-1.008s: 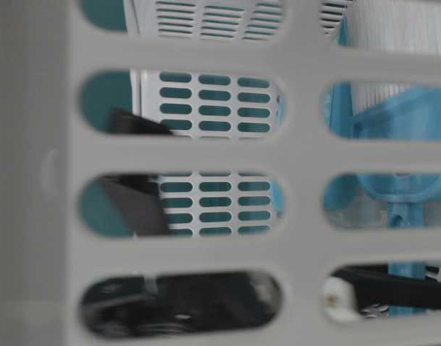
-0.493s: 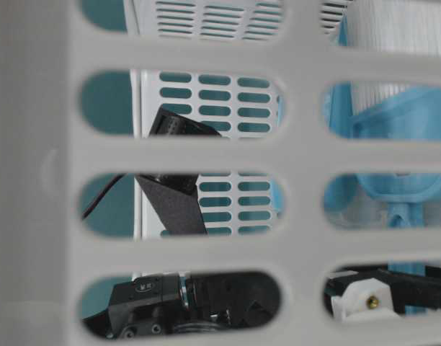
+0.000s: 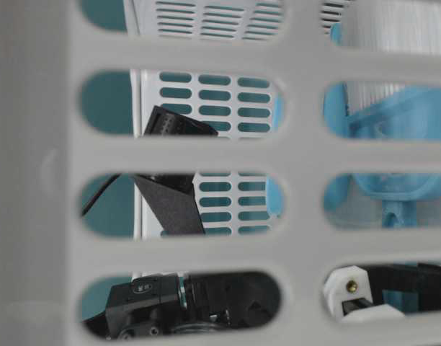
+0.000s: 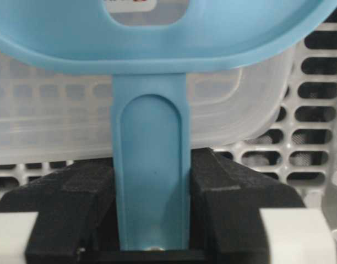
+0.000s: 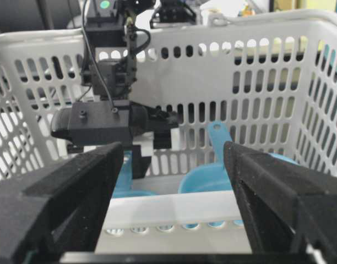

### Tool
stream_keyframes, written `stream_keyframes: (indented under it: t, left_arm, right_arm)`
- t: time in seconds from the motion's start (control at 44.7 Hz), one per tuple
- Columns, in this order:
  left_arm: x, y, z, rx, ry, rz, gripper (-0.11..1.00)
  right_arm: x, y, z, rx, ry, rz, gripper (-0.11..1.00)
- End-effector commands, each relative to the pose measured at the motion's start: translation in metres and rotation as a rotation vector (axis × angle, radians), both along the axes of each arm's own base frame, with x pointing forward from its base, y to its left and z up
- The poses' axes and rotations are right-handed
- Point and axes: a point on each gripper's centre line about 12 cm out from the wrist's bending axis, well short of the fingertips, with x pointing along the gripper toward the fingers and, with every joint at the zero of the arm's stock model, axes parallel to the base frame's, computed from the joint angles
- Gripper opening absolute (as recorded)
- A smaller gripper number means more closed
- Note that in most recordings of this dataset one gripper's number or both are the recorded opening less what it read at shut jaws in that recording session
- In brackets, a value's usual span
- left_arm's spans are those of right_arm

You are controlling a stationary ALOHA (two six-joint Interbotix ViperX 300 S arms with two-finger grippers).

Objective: Pick up the hand brush from the shopping basket with the left arm.
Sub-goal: 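Close the left gripper on the blue brush handle, then lift the hand brush up out of the basket with the left gripper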

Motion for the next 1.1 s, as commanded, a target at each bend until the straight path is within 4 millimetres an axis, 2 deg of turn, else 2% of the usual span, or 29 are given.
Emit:
stream_keyframes:
  t: [0.0, 0.134, 0.246, 0.358, 0.381, 0.448, 0.56, 0.694, 0.828, 0.896, 1.075]
  left_arm:
    - [0.003, -0.004, 0.008, -0.002, -0.029, -0.014, 0.24]
    - [0.007, -0.007, 0.015, -0.006, -0.05, -0.02, 0.24]
    - [0.012, -0.009, 0.033, -0.013, -0.099, -0.03, 0.24]
    - [0.017, -0.009, 0.065, -0.019, -0.17, -0.046, 0.24]
    - [0.017, -0.01, 0.079, -0.02, -0.196, -0.055, 0.24]
    - [0.017, -0.009, 0.102, -0.02, -0.229, -0.068, 0.24]
    - [0.009, -0.005, 0.147, -0.014, -0.265, -0.081, 0.24]
    - [-0.01, 0.005, 0.196, -0.005, -0.254, -0.069, 0.24]
    - [-0.025, 0.013, 0.23, -0.01, -0.258, -0.038, 0.24]
    - [-0.028, 0.015, 0.238, -0.012, -0.259, -0.026, 0.24]
    - [-0.027, 0.026, 0.238, -0.033, -0.253, 0.063, 0.24]
  right_arm:
    - [0.001, 0.0, 0.001, 0.006, -0.005, -0.001, 0.71]
    - [0.001, 0.0, 0.001, 0.005, -0.005, -0.001, 0.71]
    - [0.001, 0.0, 0.0, 0.006, -0.002, -0.001, 0.71]
    - [0.001, 0.0, 0.0, 0.008, 0.0, -0.001, 0.71]
    - [0.001, 0.0, 0.0, 0.008, 0.0, -0.001, 0.71]
    - [0.001, 0.0, 0.0, 0.008, 0.0, -0.001, 0.71]
    - [0.001, 0.0, 0.0, 0.008, -0.002, -0.001, 0.71]
    - [0.001, 0.0, -0.001, 0.008, 0.002, -0.001, 0.71]
    - [0.001, 0.0, 0.0, 0.008, -0.002, -0.001, 0.71]
    - [0.001, 0.0, 0.0, 0.008, -0.002, -0.001, 0.71]
    - [0.001, 0.0, 0.0, 0.008, -0.005, -0.001, 0.71]
